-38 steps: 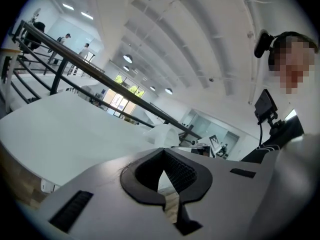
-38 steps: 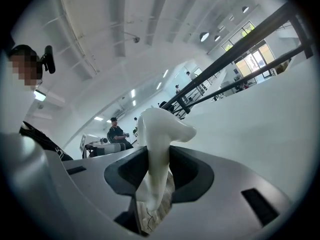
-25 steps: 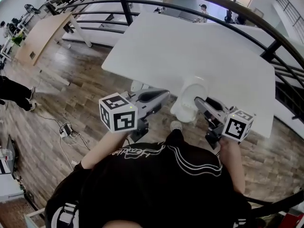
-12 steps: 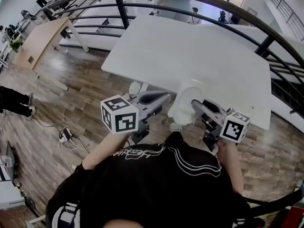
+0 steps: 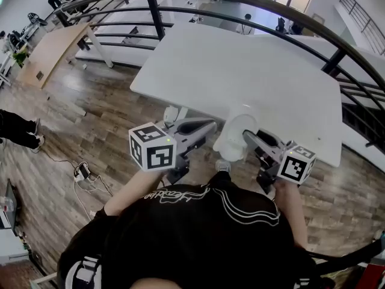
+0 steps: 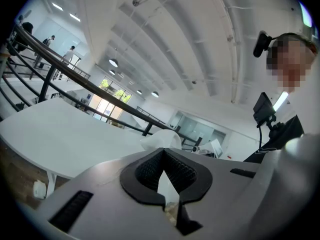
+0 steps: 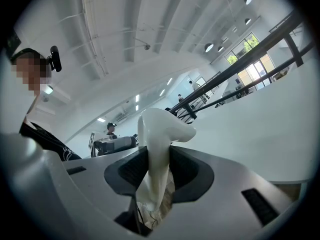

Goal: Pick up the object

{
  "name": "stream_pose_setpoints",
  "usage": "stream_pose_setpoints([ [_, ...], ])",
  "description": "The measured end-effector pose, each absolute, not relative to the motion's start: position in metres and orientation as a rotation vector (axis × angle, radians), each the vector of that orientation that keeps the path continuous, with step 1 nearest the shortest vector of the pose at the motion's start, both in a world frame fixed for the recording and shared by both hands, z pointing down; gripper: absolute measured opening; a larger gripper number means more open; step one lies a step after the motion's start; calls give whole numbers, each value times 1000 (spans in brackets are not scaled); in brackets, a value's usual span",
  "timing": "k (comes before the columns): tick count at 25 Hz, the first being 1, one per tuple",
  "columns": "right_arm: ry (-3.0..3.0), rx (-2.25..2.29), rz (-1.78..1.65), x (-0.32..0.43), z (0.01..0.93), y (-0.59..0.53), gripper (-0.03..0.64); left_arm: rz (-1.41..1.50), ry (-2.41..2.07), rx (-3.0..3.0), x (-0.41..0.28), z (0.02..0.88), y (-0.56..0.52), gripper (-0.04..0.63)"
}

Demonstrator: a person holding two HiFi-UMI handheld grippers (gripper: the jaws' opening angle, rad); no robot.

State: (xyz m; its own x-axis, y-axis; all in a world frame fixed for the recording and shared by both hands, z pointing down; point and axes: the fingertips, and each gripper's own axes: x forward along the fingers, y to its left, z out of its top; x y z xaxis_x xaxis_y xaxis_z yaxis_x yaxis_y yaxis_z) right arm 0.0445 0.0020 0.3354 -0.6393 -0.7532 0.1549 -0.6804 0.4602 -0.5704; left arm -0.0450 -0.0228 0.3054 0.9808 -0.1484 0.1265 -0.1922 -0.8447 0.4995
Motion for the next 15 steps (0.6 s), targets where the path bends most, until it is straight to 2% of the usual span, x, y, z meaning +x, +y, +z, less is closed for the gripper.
stream_pose_setpoints([
  [15,2565,-1282,-906,46,335,2,123,123,-223,2593,-45,310,-21,8],
])
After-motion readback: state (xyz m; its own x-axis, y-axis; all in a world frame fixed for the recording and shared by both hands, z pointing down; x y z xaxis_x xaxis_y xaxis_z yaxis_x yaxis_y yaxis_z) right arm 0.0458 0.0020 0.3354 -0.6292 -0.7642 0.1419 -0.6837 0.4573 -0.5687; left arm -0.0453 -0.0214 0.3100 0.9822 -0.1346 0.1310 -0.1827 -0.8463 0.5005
